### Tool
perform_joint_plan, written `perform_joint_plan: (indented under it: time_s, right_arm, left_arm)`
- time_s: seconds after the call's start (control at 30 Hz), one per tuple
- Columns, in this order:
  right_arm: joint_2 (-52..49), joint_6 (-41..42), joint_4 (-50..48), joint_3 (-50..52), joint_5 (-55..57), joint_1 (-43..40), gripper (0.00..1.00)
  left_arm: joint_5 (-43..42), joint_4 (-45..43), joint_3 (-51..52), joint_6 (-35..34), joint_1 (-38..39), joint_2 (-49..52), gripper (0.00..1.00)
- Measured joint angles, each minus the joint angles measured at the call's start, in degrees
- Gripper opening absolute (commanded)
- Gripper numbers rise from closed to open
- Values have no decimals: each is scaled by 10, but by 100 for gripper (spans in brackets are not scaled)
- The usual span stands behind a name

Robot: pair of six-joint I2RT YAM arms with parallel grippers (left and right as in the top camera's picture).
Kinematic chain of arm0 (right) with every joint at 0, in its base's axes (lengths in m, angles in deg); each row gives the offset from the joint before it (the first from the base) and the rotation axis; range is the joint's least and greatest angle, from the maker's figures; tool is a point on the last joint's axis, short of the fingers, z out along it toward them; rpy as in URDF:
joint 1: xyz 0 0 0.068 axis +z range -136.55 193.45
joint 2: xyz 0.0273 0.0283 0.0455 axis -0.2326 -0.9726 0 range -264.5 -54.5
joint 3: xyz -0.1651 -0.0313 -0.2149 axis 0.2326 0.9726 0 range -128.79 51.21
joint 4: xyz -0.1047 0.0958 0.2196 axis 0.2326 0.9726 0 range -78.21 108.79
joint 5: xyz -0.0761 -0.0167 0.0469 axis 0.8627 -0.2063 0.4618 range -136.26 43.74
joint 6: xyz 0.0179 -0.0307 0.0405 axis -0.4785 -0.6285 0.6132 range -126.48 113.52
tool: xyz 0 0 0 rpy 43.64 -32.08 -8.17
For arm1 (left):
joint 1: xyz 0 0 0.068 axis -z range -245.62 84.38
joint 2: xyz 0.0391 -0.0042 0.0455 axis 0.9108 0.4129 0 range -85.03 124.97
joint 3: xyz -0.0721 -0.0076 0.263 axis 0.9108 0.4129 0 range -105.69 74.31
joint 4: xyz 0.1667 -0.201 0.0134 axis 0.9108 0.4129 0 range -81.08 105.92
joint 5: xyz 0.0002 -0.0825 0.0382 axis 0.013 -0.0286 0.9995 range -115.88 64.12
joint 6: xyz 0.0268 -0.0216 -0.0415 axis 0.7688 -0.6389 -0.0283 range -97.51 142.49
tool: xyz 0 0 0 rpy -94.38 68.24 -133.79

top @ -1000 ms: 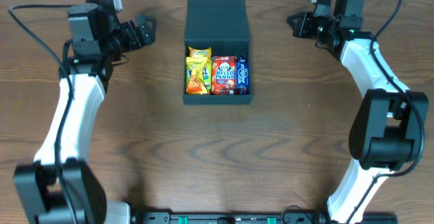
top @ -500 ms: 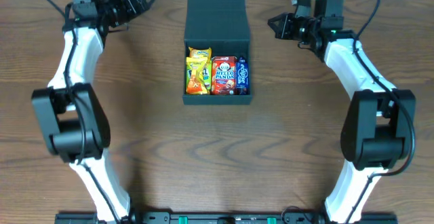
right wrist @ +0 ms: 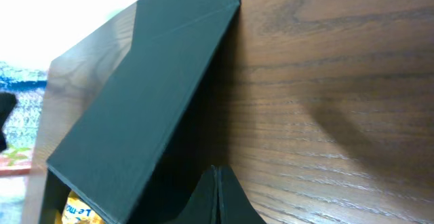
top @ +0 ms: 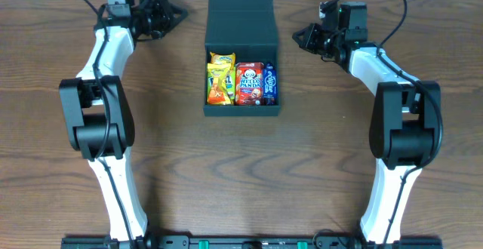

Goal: Pack container
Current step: 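Grip both edges of the raised lid with left and right grippers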

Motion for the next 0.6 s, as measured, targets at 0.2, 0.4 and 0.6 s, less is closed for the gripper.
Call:
perform_joint_plan:
  time_s: [0.2, 0.4, 0.6]
  right_arm:
    - [-21, 35, -39, 0, -23, 0, 1]
    - [-64, 80, -53, -2, -48, 0, 2]
    - [-98, 103, -51, -40, -66, 3, 1]
  left_arm:
    - [11, 16, 0, -5, 15, 15, 6]
    - [10, 19, -1, -42, 14, 55, 6]
    - [-2, 23, -9, -69, 15, 93, 6]
